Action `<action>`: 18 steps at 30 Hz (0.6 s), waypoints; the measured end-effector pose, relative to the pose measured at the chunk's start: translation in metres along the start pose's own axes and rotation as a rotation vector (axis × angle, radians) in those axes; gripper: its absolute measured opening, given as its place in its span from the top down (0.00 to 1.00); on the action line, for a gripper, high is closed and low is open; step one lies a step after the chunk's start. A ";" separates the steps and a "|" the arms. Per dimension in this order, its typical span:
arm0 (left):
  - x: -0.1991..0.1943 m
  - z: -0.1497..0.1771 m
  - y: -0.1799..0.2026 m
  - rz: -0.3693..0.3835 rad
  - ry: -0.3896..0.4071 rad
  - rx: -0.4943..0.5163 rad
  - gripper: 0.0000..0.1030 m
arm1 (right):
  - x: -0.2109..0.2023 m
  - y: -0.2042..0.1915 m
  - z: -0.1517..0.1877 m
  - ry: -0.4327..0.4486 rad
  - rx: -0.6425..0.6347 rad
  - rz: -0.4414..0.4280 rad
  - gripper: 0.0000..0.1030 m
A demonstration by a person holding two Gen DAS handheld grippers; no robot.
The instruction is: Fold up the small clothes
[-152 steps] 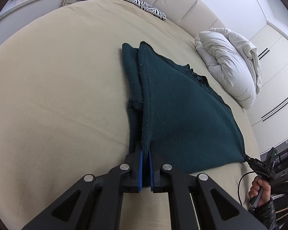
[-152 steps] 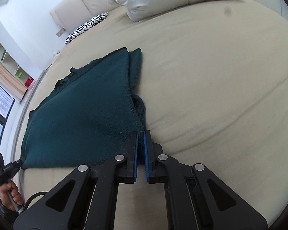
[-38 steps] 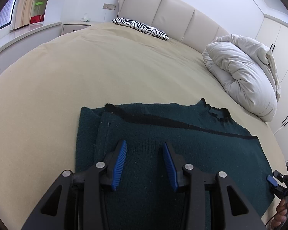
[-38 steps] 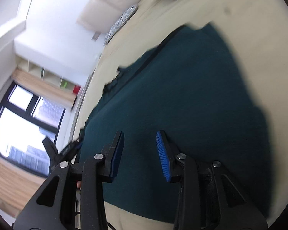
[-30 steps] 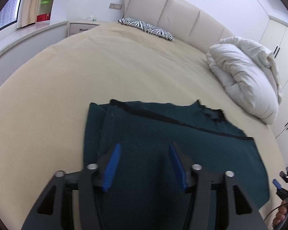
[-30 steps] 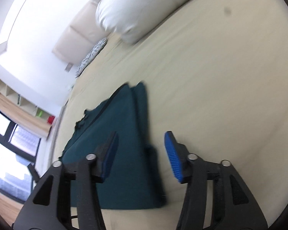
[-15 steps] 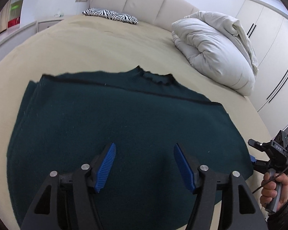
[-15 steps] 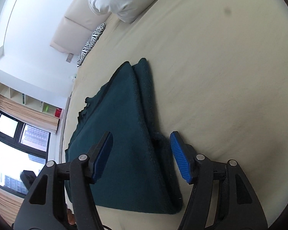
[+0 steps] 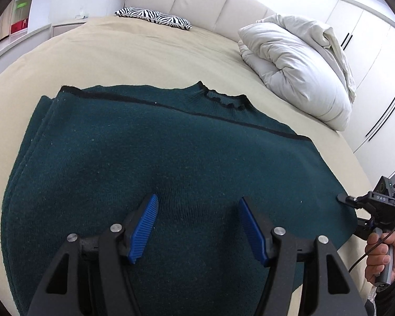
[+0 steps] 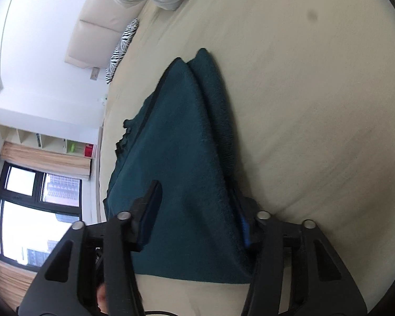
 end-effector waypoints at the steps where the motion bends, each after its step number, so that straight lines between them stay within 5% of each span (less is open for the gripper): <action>1: 0.000 0.000 0.000 0.004 0.000 -0.003 0.37 | 0.002 0.003 0.000 -0.003 0.014 0.004 0.74; 18: -0.002 0.001 -0.005 0.057 0.010 -0.030 0.37 | 0.007 -0.023 0.003 0.103 -0.096 0.153 0.86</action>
Point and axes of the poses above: each gripper's, at about its wrist camera, not at the fingertips, and x roughly the way its jaws point, y to its right, z to its underside, the point moved 8 cm from there along x, roughly the way its jaws point, and after that the axes turned 5 degrees about z, right-handed, at the moved point
